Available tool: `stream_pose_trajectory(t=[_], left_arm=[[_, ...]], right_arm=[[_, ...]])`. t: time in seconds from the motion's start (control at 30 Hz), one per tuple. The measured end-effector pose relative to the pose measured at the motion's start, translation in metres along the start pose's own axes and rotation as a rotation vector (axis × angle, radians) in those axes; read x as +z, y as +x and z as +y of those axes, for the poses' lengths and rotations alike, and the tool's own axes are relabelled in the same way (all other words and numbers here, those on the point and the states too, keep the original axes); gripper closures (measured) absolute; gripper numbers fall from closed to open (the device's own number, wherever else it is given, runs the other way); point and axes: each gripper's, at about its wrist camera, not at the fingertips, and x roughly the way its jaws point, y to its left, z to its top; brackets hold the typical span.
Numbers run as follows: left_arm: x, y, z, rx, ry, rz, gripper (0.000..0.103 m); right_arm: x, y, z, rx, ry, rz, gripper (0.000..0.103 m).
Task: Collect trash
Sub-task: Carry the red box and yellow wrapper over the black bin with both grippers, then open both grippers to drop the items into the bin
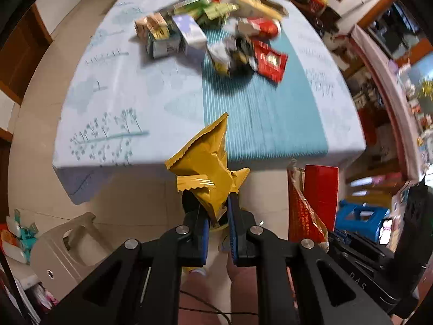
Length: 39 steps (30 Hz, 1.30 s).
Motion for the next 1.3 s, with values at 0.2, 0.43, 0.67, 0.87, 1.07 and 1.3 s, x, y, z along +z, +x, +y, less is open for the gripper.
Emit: stream_pose_trajectory(t=[0.2,0.43,0.67,0.87,1.07,1.3], left_arm=[[-0.038,0.066,-0.013,0.039,0.073,0.100,0.092],[-0.082,0.188,-0.016,0.089,0.137,0.158,0.091],[-0.102,0.312,-0.005,0.143,0.143,0.182,0.078],[-0.095,0.367,0.012,0.186,0.093,0.182,0.046],[-0.094,0.370,0.026,0.200,0.033,0.180,0.042],[-0.088,0.340,0.026,0.202,0.044,0.160,0.042]], right_arm=[[-0.037,0.051,-0.026,-0.056,0.029,0.105,0.089],[-0.068,0.159,-0.079,-0.111,0.059,0.203,0.089],[-0.078,0.281,-0.129,-0.144,0.066,0.246,0.088],[-0.070,0.343,-0.152,-0.127,0.094,0.216,0.077],[-0.065,0.359,-0.158,-0.117,0.121,0.210,0.069],[-0.058,0.345,-0.150,-0.081,0.105,0.195,0.067]])
